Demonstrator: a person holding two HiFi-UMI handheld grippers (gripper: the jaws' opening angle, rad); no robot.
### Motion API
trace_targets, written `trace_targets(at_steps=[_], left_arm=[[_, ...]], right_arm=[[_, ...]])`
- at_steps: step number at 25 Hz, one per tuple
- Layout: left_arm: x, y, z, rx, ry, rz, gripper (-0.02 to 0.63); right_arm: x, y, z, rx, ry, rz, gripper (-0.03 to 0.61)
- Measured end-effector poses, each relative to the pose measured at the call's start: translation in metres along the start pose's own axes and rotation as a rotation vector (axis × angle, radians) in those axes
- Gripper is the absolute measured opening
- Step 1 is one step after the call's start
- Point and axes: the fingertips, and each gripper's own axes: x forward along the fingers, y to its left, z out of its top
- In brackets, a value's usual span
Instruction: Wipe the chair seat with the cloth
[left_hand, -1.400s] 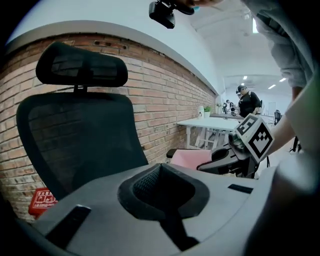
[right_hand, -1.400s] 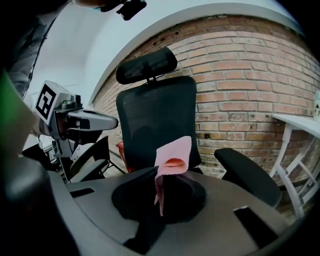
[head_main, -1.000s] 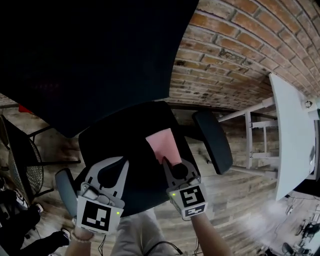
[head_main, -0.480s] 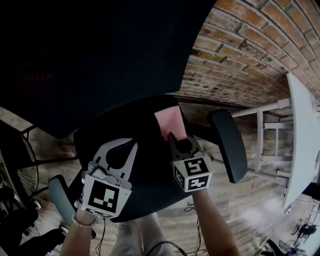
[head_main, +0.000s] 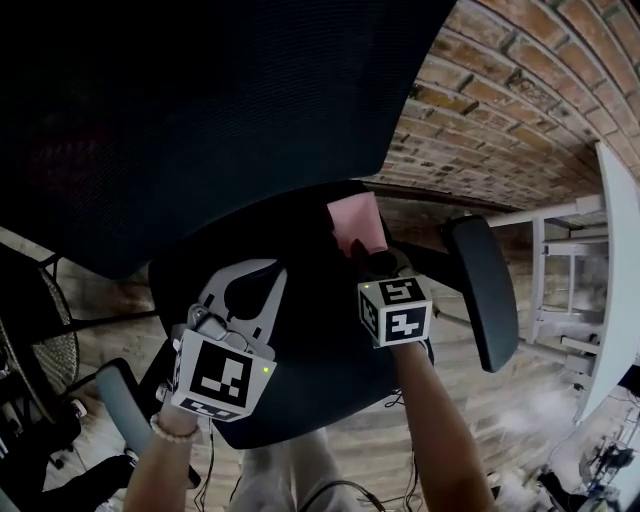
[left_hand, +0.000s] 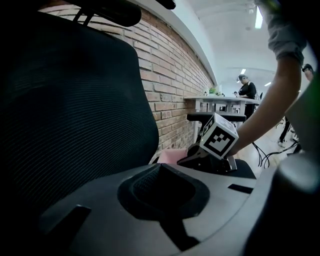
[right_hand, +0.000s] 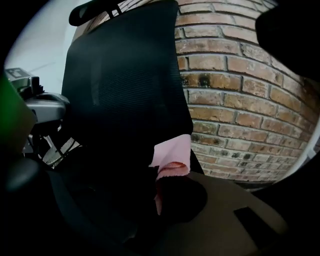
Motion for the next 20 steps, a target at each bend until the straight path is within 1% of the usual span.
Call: trace_targets(at_steps=[5, 11, 16, 20], left_arm=[[-0.001, 0.004, -0.008, -0.005, 0.002, 0.011, 0.018], [-0.009, 0.012, -0.008, -0.016, -0.002, 0.026, 0.018], [-0.021, 0.019, -0.009, -0.039, -0.007, 0.050, 0.018], [-0.032, 0.024, -0.011, -0.045, -0.003, 0.071, 0.018]], right_arm=[[0.011, 0.002, -0.005, 0.060, 0.031, 0.017, 0.051], [0.018, 0.020, -0.002, 0.068, 0.032, 0.048, 0.051], [0.024, 0.044, 0.000, 0.063, 0.034, 0.091, 0.051], [0.030, 0.076, -0.001, 0.040, 0.041, 0.148, 0.051]])
